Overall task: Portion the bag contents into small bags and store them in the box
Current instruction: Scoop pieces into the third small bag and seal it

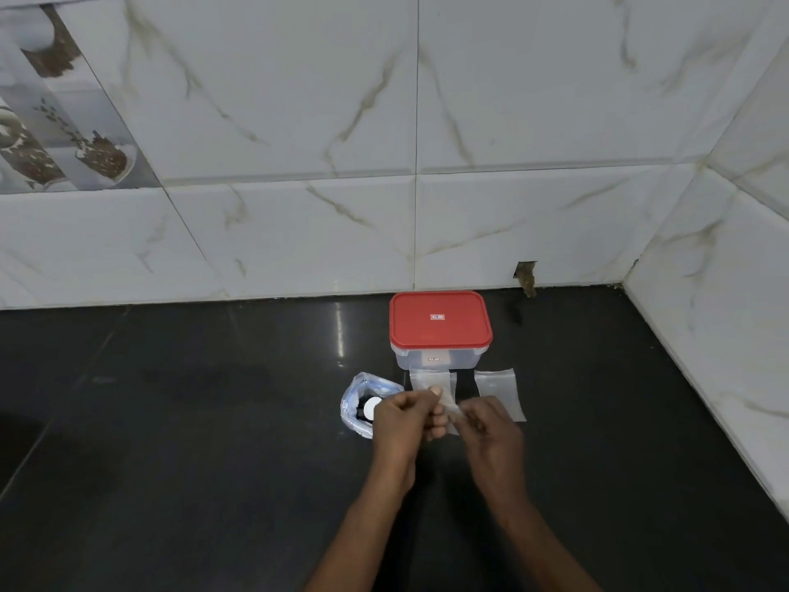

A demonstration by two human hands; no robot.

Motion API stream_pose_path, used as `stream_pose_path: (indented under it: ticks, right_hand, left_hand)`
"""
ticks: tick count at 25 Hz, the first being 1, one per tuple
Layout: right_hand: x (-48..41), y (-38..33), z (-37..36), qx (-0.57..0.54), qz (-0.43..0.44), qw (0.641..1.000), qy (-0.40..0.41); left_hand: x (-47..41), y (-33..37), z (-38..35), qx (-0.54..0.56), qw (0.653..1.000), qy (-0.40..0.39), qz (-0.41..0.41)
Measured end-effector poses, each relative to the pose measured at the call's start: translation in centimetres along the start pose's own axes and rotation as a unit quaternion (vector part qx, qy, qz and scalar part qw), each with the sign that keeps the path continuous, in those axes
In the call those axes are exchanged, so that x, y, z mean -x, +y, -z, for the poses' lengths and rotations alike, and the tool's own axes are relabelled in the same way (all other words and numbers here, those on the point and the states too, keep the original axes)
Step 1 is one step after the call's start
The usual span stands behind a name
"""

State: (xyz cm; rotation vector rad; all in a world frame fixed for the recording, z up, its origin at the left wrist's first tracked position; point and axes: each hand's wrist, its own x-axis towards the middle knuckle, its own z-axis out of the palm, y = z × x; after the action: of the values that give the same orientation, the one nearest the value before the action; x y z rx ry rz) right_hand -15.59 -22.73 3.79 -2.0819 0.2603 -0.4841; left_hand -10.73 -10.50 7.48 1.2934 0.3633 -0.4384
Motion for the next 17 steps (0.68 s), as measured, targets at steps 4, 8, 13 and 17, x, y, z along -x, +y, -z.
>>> stream_pose_path:
  ticks: [4, 8, 13, 17]
  right_hand:
    - [0.6, -0.3, 0.3, -0.052, -0.007, 0.995, -0.087]
    - [0.4, -1.1, 1.4, -0.089, -0.083, 0.983, -0.139]
    - [-0.3, -2.5, 1.7, -0.076, -0.098, 0.978, -0.166]
    - [-0.3, -3.0, 2.9, -0.072, -0.116, 0.974, -0.183]
  left_hand:
    - [-0.4, 0.3, 0.9, 0.042, 0.997, 0.001, 0.058]
    - [0.5, -1.0, 1.4, -0.069, 0.996, 0.054, 0.006]
    - [2.3, -2.2, 0.6, -0.135, 0.985, 0.065, -0.080]
    - [4.4, -1.9, 0.0, -0.163, 0.980, 0.061, -0.095]
